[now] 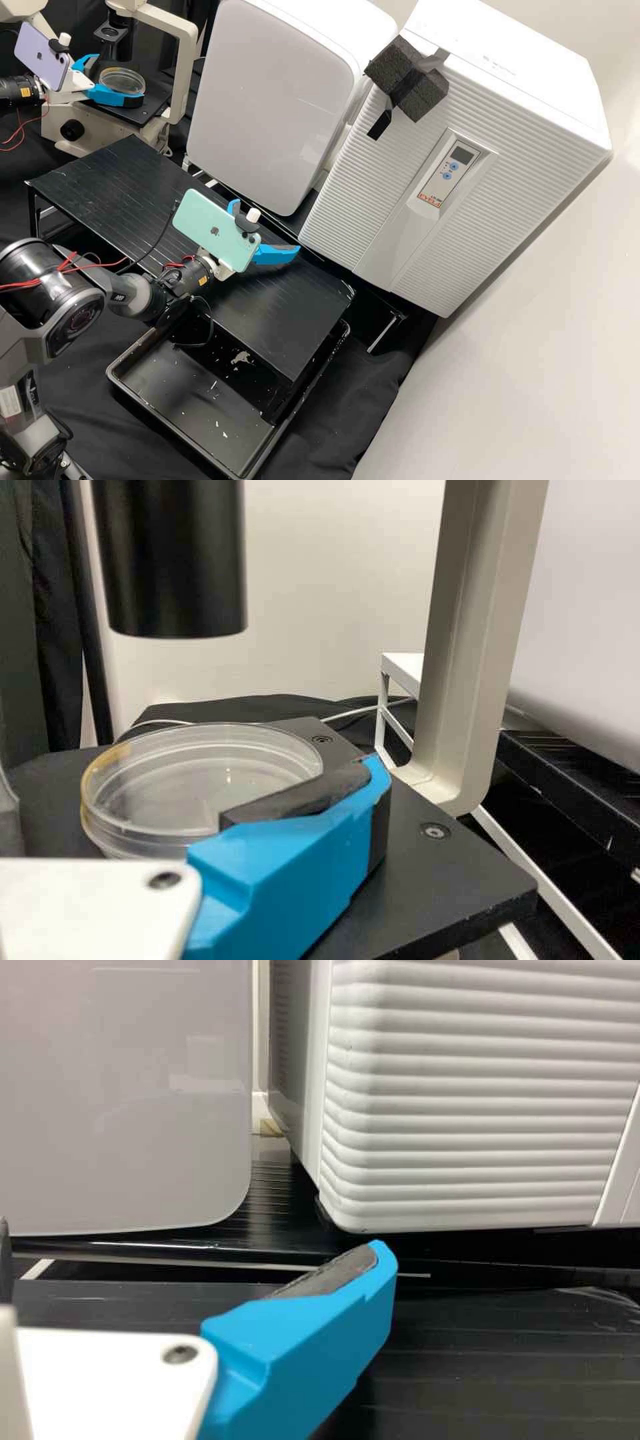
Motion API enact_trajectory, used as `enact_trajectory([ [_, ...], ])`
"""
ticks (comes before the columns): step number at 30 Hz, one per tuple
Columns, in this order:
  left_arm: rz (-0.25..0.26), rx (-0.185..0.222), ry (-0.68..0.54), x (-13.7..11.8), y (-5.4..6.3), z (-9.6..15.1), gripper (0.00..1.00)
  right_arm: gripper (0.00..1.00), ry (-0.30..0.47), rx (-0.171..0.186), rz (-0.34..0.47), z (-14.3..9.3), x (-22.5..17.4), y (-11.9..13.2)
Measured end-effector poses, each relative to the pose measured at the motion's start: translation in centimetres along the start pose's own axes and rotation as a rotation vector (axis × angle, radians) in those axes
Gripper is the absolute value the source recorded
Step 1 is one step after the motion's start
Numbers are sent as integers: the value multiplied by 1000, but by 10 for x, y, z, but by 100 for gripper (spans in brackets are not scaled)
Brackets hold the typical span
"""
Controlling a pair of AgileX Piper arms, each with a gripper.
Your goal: Place the petri dish on the bench
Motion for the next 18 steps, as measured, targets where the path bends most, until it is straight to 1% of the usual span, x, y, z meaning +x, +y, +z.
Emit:
enact_trajectory([
  [2,2,-12,-2,0,0,0,0,100,0,0,0,0,0,0],
  [6,0,-24,-13,0,0,1,0,100,0,0,0,0,0,0],
  [18,11,-27,-19,-1,1,0,0,100,0,0,0,0,0,0],
])
